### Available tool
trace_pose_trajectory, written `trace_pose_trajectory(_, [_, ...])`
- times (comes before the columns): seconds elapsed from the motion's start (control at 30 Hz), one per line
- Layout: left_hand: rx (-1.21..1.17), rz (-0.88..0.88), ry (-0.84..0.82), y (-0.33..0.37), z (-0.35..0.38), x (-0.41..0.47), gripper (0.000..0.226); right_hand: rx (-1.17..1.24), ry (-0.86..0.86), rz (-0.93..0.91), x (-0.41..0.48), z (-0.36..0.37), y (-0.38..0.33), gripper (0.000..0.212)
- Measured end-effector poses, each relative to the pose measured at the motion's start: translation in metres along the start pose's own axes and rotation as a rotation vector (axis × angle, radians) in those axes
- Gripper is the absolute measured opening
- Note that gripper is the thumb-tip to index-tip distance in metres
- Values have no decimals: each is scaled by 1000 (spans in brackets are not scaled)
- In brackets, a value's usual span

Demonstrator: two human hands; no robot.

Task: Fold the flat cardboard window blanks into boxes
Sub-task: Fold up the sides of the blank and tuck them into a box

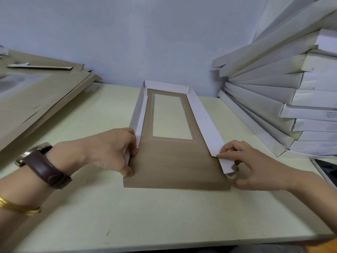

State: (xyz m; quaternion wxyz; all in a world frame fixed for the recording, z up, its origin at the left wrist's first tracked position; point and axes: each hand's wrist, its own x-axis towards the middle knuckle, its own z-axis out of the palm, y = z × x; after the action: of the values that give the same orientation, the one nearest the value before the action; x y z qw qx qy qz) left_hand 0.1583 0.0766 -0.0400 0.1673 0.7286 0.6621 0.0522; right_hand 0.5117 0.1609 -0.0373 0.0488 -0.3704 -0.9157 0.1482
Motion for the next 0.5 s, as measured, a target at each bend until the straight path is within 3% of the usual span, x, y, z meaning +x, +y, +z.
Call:
trace_pose_trajectory(0.13, [3, 7, 4, 0, 0, 0, 41, 33, -35, 8, 2, -4, 3, 58])
trace_pose_trajectory(0.3, [27, 18, 1, 1, -1, 0, 41, 117, -17, -18, 6, -14, 7, 35])
trace_pose_trajectory(0.4, [29, 15, 2, 1, -1, 0, 41, 98, -116, 18, 7, -21, 8, 46])
trace_pose_trajectory(0.5, [29, 13, 4, 2, -1, 0, 42, 73, -105, 1, 9, -22, 9, 55])
